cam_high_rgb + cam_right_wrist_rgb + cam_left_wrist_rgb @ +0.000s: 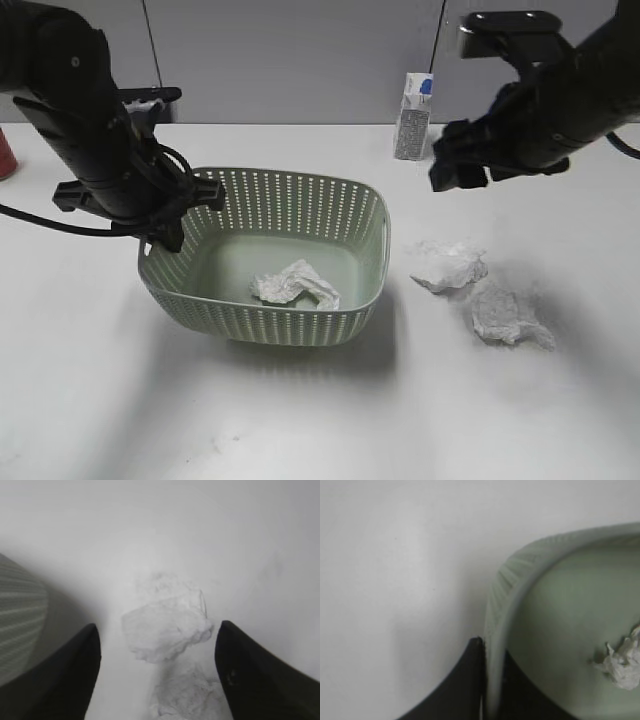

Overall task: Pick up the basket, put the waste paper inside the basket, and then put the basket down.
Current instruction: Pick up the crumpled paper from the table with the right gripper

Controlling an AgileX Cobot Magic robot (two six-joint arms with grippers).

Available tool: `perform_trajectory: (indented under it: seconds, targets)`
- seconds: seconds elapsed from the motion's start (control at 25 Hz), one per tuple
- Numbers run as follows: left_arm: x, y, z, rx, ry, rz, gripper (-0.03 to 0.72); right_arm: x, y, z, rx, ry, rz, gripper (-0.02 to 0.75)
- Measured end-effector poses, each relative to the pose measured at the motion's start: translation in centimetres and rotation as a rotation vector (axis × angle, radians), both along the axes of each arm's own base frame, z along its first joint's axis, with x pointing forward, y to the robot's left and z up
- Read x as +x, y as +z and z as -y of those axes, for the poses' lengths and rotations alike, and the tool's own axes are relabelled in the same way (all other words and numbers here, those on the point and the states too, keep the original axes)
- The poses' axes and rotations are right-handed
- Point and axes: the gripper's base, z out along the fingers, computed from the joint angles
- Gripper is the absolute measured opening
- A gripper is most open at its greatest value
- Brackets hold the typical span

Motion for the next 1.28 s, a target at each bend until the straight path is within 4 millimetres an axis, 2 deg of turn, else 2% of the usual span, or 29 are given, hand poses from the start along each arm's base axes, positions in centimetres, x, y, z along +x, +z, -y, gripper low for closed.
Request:
perform_trajectory:
  seconds: [0.12, 0.32, 0.44, 0.56, 0.68, 0.76, 0.88, 1.0, 1.04, 1.16, 1.28]
  targets:
    - [0.0, 0.0, 0.0, -0.001, 0.001, 0.000, 0.003, 0.8, -2.5, 1.7, -0.047, -0.037, -0.062, 0.559]
    - [0.0, 0.0, 0.0, -0.003, 0.002, -0.001, 0.003, 1.8, -8.1, 1.3, -0.127, 0.019, -0.175, 0.546]
    - [0.0, 0.0, 0.0, -0.002, 0.002, -0.001, 0.003, 2.1, -10.7, 1.1, -0.152, 0.026, -0.213, 0.546]
    - [0.0, 0.0, 0.0, -0.001, 0.001, -0.003, 0.003, 2.5, -12.3, 1.1, -0.172, 0.034, -0.215, 0.546]
    - [-0.1, 0.0, 0.0, 0.000, 0.001, -0.007, 0.003, 2.9, -12.9, 1.1, -0.177, 0.038, -0.177, 0.526]
    - [-0.1, 0.0, 0.0, 0.001, 0.001, -0.009, 0.003, 3.2, -13.0, 1.1, -0.183, 0.046, -0.149, 0.477]
    - [-0.1, 0.0, 0.0, 0.002, 0.001, -0.010, 0.003, 3.4, -13.1, 1.1, -0.193, 0.059, -0.125, 0.312]
    - [-0.1, 0.0, 0.0, 0.002, 0.001, -0.011, 0.003, 3.4, -13.0, 1.1, -0.199, 0.066, -0.118, 0.071]
    - [-0.1, 0.0, 0.0, 0.002, 0.001, -0.011, 0.003, 3.4, -13.0, 1.1, -0.201, 0.068, -0.116, 0.033]
    - [-0.1, 0.0, 0.0, 0.002, 0.001, -0.011, 0.003, 3.4, -12.6, 1.1, -0.199, 0.067, -0.109, 0.020]
    - [-0.1, 0.0, 0.0, 0.002, 0.001, -0.011, 0.003, 3.3, -10.1, 1.2, -0.180, 0.063, -0.055, 0.020]
